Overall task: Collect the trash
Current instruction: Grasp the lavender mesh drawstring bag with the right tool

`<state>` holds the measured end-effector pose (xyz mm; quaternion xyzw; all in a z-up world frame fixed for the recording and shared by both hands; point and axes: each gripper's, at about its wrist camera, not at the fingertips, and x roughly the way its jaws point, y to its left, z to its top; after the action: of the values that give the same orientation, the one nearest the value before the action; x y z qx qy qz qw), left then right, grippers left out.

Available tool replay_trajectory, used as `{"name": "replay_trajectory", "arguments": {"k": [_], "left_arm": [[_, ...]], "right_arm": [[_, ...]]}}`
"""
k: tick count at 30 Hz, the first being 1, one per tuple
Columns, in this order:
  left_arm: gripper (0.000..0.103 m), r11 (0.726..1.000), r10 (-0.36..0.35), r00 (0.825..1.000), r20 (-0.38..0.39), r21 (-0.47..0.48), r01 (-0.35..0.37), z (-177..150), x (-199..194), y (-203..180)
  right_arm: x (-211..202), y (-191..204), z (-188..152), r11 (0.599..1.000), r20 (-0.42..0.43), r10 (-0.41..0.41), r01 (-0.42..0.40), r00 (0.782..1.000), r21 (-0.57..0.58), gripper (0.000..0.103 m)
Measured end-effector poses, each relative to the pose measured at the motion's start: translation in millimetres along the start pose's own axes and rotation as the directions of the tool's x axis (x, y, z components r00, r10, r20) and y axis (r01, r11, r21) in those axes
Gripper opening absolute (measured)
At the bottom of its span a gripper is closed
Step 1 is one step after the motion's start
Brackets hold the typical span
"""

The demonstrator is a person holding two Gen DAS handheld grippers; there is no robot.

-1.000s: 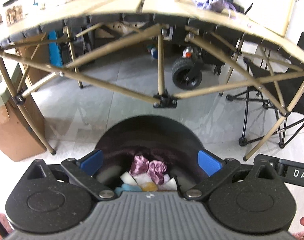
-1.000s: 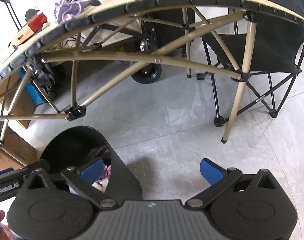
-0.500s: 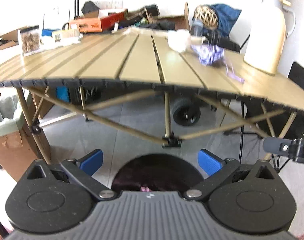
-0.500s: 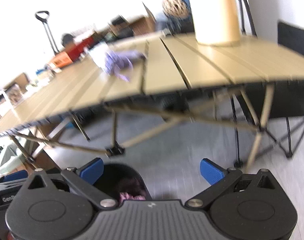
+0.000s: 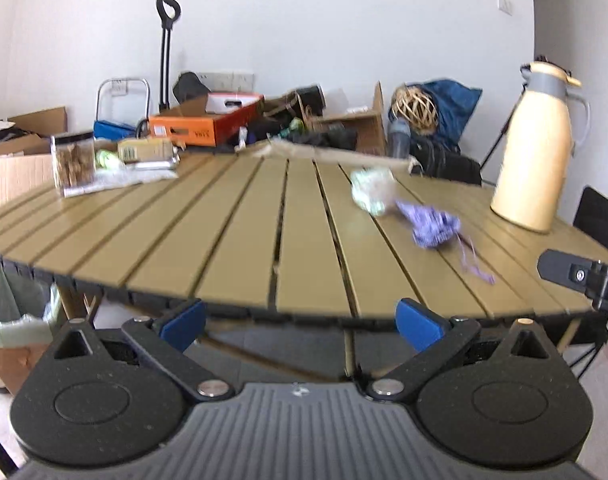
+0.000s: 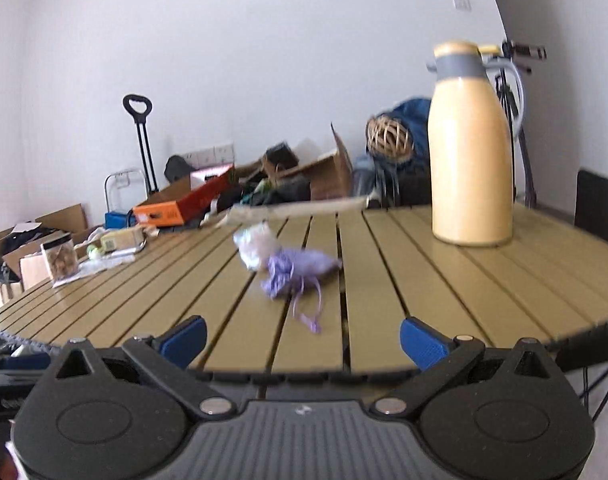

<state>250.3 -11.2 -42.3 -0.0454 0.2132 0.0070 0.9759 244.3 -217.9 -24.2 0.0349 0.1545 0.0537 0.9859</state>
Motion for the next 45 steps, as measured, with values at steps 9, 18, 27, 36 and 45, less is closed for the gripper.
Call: {"name": "replay_trajectory", "arguments": {"k": [9, 18, 27, 36, 45], "left_arm": [[0.103, 0.999, 0.02, 0.998, 0.065, -0.036, -0.018, 38, 22, 9], [0.103, 0.996, 0.05, 0.993, 0.11, -0.073, -0.042, 70, 51, 16], [0.103, 0.991, 0.051, 0.995, 0.088, -0.128, -0.039, 84, 86, 33], [0.103, 0.994, 0.052, 0.999, 0.011, -0.1, -0.051, 96, 124, 32], [0.103, 0.994, 0.032, 0.998, -0.053, -0.103, -0.038, 93, 144, 33]], "right_arm": [[41, -3, 27, 0.996, 0.072, -0.028, 0.021, 0.997, 0.09, 0.103], [88, 16, 45, 0.996, 0.08, -0.068, 0.063, 0.994, 0.066, 0.103], [135, 30, 55, 0.993, 0.016, -0.112, 0.111, 0.994, 0.041, 0.103], [183, 19, 52, 0.981, -0.145, -0.152, 0.167, 0.978, 0.097, 0.103], [209, 18, 47, 0.976, -0.273, -0.151, 0.188, 0.95, 0.113, 0.1]]}}
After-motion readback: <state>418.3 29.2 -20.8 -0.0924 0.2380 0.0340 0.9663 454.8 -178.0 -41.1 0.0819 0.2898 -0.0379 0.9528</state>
